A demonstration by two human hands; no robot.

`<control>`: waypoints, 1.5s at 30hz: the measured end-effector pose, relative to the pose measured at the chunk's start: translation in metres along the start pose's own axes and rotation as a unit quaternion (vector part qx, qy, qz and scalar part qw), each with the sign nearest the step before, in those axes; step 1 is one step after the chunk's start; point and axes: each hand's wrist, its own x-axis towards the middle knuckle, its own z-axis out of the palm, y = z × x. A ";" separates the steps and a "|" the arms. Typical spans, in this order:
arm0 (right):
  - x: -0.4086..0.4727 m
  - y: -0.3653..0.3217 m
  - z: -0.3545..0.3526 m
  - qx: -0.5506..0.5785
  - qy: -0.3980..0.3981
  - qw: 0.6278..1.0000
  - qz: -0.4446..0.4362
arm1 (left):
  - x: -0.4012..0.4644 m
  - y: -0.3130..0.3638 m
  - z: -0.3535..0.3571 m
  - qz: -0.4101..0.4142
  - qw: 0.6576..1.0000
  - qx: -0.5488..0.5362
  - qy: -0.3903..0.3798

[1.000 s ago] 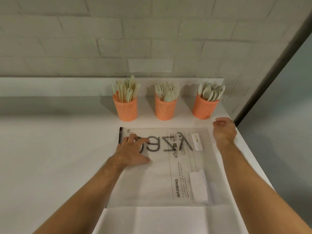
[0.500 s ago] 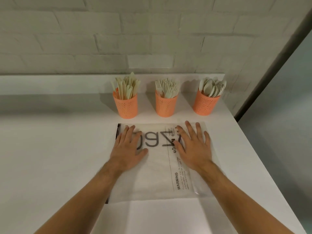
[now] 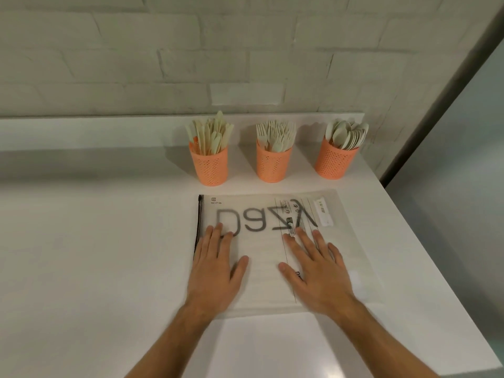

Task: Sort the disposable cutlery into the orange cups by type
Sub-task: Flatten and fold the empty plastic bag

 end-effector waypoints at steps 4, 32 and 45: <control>-0.012 0.010 -0.013 -0.006 0.071 0.996 0.048 | -0.010 0.000 -0.012 0.024 0.998 0.035 0.045; -0.068 0.009 -0.055 0.849 0.090 0.484 0.194 | -0.030 -0.008 0.001 0.003 0.997 0.062 -0.040; -0.060 -0.056 -0.001 0.369 0.119 0.921 0.041 | -0.032 -0.007 -0.001 -0.005 0.998 0.052 -0.033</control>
